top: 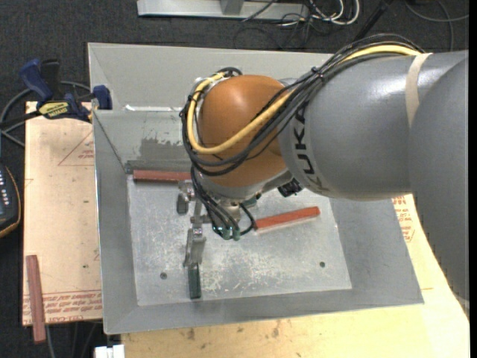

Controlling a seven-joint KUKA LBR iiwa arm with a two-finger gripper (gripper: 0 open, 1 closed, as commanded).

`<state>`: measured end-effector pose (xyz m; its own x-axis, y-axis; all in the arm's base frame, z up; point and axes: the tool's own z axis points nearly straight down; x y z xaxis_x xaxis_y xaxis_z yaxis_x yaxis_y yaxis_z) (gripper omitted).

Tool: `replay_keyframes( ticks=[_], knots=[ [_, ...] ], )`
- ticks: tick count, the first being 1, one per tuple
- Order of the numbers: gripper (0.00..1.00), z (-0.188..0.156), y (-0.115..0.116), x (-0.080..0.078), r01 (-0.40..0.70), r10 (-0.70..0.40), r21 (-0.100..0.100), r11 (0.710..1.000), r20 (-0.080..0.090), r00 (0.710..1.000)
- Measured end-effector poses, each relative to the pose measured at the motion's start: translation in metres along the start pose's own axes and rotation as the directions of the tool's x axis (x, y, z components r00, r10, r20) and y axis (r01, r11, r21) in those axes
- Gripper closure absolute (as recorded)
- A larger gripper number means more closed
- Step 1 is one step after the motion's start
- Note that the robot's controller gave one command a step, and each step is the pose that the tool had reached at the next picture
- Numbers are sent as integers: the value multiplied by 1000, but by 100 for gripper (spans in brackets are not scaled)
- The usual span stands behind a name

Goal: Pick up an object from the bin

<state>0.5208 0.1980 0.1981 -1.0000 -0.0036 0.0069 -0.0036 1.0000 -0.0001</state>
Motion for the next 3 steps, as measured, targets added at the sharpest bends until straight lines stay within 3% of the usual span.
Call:
replay_keyframes(
  ticks=[1, 2, 3],
  knots=[
    [0, 122, -11, 36, 268, -268, 0, 963, 18, 963],
    [0, 128, -54, -14, 394, -394, 4, 919, 11, 919],
    [0, 126, -112, -90, 434, -434, 7, 901, 13, 901]
  ],
)
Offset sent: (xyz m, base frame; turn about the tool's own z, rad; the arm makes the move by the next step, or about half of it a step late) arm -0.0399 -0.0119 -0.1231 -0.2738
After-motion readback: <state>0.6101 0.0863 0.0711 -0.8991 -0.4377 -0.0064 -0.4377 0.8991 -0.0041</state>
